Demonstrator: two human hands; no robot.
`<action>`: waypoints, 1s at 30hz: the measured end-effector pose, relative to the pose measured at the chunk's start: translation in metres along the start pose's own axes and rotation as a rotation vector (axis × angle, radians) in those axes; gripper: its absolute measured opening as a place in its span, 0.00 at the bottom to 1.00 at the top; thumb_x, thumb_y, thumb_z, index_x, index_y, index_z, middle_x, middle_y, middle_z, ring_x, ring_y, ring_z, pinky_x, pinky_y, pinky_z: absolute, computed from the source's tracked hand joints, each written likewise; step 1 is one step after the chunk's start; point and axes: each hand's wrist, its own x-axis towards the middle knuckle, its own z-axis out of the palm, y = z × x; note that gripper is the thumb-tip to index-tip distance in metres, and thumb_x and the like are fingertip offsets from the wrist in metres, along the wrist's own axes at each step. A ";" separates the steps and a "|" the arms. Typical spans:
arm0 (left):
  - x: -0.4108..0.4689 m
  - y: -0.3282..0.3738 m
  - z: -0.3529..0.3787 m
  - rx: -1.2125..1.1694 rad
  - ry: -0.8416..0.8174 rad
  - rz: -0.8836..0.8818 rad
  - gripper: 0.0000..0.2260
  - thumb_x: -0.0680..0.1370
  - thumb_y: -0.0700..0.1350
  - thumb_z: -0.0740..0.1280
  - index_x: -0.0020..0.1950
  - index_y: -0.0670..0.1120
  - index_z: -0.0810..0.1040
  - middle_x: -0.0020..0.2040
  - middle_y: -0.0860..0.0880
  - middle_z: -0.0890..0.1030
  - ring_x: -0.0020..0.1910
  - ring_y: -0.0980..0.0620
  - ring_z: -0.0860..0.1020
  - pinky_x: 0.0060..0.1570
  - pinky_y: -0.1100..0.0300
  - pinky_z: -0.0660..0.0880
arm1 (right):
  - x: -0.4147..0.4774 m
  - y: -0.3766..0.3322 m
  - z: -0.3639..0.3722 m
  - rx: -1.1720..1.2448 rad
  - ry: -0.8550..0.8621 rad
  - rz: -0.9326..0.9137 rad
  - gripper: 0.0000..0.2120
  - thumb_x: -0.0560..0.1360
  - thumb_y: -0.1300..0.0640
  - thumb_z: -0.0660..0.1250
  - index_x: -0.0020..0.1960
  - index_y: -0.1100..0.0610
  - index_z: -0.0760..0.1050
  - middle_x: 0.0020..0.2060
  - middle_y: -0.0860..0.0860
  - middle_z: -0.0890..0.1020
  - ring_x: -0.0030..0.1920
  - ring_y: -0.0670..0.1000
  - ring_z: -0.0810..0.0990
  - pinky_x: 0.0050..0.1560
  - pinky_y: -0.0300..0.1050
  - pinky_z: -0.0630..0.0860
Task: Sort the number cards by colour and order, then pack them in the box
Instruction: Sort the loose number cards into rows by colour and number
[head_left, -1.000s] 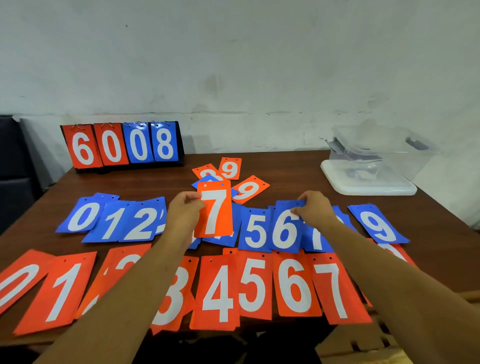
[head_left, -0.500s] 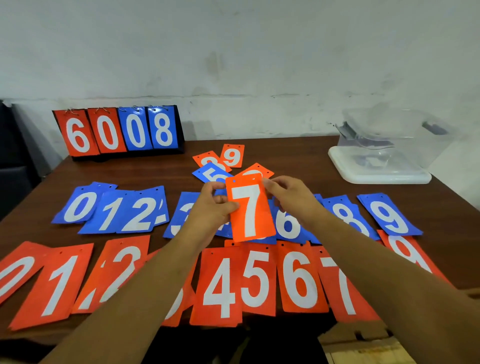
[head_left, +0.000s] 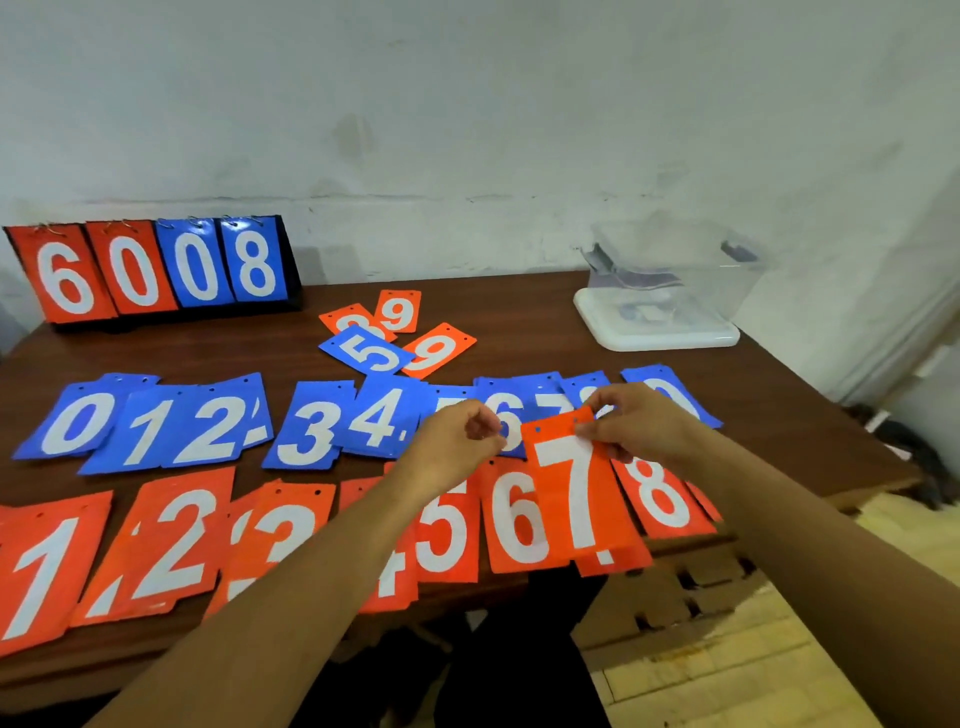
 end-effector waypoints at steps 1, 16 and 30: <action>0.001 -0.002 0.003 0.037 0.011 0.016 0.05 0.77 0.46 0.70 0.51 0.52 0.77 0.50 0.55 0.80 0.49 0.59 0.78 0.40 0.69 0.72 | -0.004 0.006 -0.001 -0.058 0.016 0.014 0.04 0.74 0.59 0.72 0.45 0.57 0.77 0.26 0.50 0.77 0.22 0.44 0.73 0.24 0.35 0.68; 0.043 -0.049 -0.056 0.213 0.307 0.022 0.05 0.77 0.39 0.68 0.52 0.45 0.77 0.53 0.46 0.78 0.52 0.50 0.77 0.48 0.59 0.73 | 0.016 0.030 0.038 -0.516 0.258 -0.062 0.21 0.76 0.51 0.68 0.66 0.56 0.71 0.64 0.55 0.70 0.54 0.54 0.77 0.55 0.47 0.77; 0.139 -0.115 -0.137 0.371 0.407 -0.198 0.11 0.76 0.44 0.69 0.55 0.43 0.75 0.56 0.41 0.76 0.50 0.46 0.75 0.46 0.54 0.72 | 0.172 -0.067 0.110 -0.522 0.185 -0.172 0.18 0.76 0.48 0.66 0.61 0.56 0.71 0.58 0.55 0.74 0.56 0.55 0.76 0.58 0.55 0.77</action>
